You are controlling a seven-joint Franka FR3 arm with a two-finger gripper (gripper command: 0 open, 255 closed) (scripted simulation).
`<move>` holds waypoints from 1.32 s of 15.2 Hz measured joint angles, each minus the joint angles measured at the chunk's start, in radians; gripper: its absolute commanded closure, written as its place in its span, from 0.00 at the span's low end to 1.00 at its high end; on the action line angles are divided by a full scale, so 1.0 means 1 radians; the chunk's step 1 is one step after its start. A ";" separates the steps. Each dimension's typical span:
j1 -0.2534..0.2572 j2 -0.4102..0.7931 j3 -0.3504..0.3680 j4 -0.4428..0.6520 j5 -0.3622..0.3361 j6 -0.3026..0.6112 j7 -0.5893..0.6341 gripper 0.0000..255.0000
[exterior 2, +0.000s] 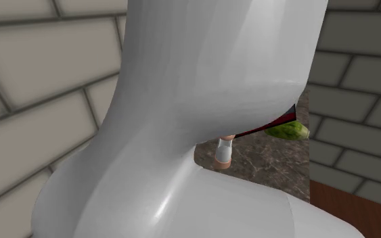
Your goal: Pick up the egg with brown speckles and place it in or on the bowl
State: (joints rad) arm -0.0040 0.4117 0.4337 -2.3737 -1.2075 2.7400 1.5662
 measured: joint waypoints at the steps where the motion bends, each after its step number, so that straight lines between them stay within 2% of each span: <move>1: 0.008 0.014 -0.010 0.007 -0.023 0.002 0.020 0.00; 6: 0.034 0.091 -0.055 0.058 -0.111 0.009 0.084 0.00; 12: 0.040 0.108 -0.063 0.069 -0.128 0.010 0.096 0.00; 13: 0.040 0.108 -0.063 0.069 -0.128 0.010 0.096 1.00; 20: 0.040 0.107 -0.063 0.070 -0.129 0.011 0.097 1.00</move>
State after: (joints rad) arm 0.0361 0.5188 0.3707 -2.3035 -1.3366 2.7510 1.6635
